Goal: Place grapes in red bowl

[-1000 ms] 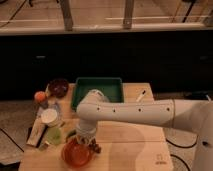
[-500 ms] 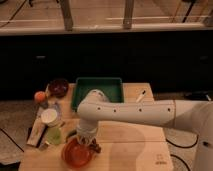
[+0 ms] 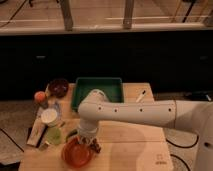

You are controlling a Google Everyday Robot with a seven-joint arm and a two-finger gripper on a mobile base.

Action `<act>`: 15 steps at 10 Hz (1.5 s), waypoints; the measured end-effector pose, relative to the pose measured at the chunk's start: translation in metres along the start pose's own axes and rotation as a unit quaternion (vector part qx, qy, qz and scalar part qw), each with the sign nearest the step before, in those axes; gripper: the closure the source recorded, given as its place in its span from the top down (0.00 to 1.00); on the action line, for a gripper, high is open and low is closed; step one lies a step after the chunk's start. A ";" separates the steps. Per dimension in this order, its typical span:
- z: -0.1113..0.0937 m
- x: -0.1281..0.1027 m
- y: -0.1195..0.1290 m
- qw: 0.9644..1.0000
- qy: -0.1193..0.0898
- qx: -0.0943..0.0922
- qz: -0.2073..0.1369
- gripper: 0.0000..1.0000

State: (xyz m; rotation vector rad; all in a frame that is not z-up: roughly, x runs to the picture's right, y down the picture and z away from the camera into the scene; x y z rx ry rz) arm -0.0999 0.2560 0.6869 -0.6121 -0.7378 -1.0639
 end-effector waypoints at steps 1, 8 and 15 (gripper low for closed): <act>0.000 0.000 0.000 1.000 0.000 0.000 -0.001 0.15; -0.005 -0.017 -0.016 0.999 0.001 -0.010 -0.035 0.00; 0.002 -0.036 -0.034 0.996 -0.008 -0.032 -0.081 0.00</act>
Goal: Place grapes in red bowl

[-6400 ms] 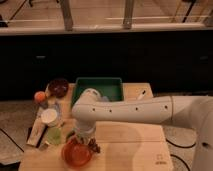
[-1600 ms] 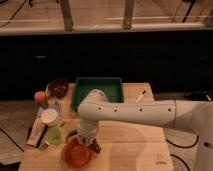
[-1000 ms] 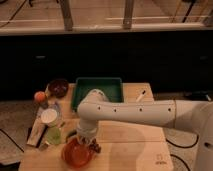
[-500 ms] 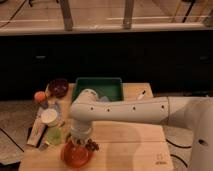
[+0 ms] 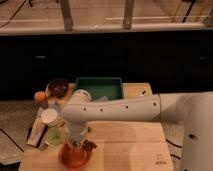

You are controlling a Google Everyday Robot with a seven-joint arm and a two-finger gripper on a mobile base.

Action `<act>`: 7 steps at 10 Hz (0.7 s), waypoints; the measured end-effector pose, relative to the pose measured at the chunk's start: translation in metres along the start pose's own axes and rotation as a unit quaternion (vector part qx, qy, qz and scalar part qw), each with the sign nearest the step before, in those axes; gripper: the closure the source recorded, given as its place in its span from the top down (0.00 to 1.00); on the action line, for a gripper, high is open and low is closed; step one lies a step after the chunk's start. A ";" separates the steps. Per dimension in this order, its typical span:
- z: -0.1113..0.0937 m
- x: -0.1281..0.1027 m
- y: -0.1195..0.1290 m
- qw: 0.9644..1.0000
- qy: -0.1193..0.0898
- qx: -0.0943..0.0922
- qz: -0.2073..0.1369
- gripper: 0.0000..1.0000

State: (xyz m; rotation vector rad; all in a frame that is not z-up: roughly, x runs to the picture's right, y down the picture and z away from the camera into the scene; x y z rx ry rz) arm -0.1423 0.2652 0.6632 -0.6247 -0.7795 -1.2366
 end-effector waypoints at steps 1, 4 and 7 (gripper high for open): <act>0.001 -0.001 -0.001 1.000 0.000 -0.005 -0.003 0.00; 0.004 -0.003 -0.003 1.000 0.005 -0.020 -0.006 0.04; 0.004 -0.002 -0.003 1.000 0.006 -0.018 0.001 0.32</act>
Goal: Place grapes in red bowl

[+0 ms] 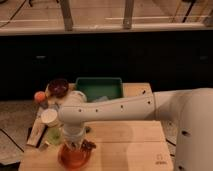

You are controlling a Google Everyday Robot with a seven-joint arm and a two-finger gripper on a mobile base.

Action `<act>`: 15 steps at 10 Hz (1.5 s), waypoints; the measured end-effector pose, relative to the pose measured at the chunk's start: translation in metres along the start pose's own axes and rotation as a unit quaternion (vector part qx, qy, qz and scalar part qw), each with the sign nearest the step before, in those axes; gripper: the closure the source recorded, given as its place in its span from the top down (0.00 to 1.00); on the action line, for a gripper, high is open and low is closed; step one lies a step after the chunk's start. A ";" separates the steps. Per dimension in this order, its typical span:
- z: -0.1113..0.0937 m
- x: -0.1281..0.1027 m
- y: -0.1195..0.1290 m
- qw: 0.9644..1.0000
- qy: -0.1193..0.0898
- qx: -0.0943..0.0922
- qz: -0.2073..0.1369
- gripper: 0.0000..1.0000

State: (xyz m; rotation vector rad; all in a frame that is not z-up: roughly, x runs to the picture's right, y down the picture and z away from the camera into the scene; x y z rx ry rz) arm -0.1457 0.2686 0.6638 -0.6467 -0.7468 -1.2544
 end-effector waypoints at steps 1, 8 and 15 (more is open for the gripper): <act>0.000 0.000 0.000 1.000 -0.001 0.002 -0.001 0.43; 0.002 0.003 0.005 1.000 -0.007 0.008 -0.001 0.80; 0.002 0.003 0.006 1.000 -0.011 0.010 0.001 0.80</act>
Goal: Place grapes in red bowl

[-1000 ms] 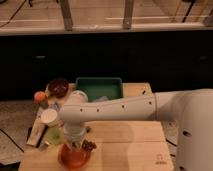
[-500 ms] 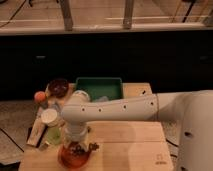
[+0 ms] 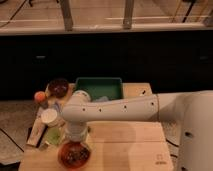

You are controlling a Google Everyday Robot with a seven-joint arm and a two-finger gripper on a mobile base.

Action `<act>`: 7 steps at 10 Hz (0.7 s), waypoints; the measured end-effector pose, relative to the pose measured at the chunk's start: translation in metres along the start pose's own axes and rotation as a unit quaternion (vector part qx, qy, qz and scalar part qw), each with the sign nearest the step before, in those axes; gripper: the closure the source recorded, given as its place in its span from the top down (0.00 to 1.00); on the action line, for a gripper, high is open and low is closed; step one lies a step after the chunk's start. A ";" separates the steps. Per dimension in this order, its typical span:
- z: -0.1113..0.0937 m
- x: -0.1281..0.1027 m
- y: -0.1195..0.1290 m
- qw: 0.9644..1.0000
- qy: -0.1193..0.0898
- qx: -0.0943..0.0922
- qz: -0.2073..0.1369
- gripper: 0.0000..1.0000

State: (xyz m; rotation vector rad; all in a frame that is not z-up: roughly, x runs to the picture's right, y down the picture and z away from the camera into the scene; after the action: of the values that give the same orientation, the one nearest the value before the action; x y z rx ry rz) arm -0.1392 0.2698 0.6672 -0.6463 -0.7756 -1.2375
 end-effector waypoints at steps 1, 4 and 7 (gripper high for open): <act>0.000 0.000 0.001 1.000 -0.001 0.003 0.002 0.80; -0.001 0.001 0.001 1.000 -0.003 0.011 0.001 0.80; -0.002 0.002 0.001 1.000 -0.005 0.015 -0.001 0.80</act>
State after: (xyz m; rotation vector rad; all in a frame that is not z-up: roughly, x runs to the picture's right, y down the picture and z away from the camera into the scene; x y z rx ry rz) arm -0.1373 0.2675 0.6674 -0.6289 -0.8017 -1.2225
